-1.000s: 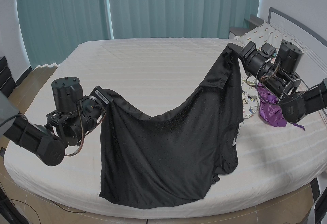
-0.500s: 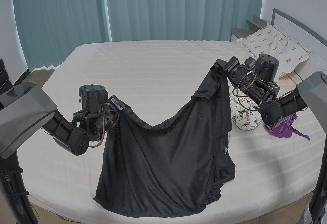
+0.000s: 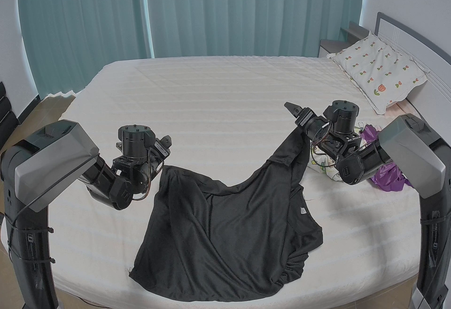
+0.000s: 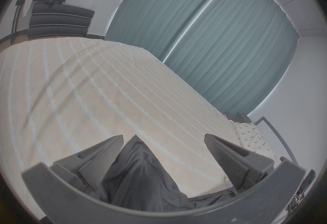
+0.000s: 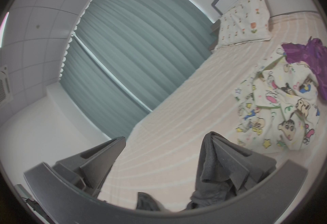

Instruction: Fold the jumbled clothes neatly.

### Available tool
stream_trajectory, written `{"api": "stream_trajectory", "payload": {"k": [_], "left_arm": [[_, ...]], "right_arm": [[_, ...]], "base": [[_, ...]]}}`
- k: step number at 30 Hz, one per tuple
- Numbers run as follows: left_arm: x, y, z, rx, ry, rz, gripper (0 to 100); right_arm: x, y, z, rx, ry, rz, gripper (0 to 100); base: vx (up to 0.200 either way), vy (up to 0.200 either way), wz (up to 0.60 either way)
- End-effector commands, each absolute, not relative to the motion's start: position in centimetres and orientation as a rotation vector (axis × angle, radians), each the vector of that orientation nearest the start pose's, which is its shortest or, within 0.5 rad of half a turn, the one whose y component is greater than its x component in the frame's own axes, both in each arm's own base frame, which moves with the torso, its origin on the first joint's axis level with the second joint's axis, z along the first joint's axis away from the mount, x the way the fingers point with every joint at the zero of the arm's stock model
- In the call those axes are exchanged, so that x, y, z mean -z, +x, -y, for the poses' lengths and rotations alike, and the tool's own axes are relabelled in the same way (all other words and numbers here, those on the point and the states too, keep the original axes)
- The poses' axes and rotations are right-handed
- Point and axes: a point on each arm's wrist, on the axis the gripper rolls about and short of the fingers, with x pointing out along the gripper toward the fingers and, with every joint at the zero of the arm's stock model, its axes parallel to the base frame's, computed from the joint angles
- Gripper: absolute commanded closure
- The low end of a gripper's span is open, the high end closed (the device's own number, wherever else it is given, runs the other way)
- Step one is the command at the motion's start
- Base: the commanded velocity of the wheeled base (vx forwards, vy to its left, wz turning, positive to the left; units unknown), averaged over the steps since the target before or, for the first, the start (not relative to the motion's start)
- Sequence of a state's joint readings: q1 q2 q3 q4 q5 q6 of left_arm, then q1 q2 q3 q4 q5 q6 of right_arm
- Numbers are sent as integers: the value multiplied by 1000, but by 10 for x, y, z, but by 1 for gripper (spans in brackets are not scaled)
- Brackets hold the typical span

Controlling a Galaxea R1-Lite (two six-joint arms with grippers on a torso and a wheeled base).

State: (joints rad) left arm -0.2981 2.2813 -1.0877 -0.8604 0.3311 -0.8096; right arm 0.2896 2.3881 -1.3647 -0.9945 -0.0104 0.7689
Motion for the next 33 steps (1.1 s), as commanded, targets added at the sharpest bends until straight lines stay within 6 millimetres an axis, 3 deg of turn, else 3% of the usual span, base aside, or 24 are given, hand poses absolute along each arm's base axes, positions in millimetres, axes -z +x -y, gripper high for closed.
{"api": "stream_trajectory", "payload": {"k": [1,7,9,13,17,24,28,30,33], "left_arm": [[-48,416,103,-216,-682,-285,0],[-43,403,100,-230,-667,-327,0],[-45,388,101,-226,-667,-350,0],[-49,373,105,-206,-663,-367,0],[-62,339,108,-167,-667,-402,0],[-76,290,107,-91,-732,-452,0],[-74,263,100,-95,-741,-501,0],[-74,263,100,-95,-741,-501,0],[-71,235,97,-80,-809,-568,0]], "right_arm": [[-54,475,-116,-116,719,-224,0],[-25,474,-103,-20,647,-375,0],[-14,464,-101,5,618,-454,0],[-14,459,-100,27,579,-529,0],[-36,450,-95,20,592,-540,0],[-40,411,-89,-37,589,-651,0],[-37,376,-82,-37,588,-737,0],[-37,376,-82,-37,588,-737,0],[-38,330,-75,-71,609,-805,0]], "base": [[0,0,0],[0,0,0],[0,0,0],[0,0,0],[0,0,0],[0,0,0],[0,0,0],[0,0,0],[0,0,0]]}}
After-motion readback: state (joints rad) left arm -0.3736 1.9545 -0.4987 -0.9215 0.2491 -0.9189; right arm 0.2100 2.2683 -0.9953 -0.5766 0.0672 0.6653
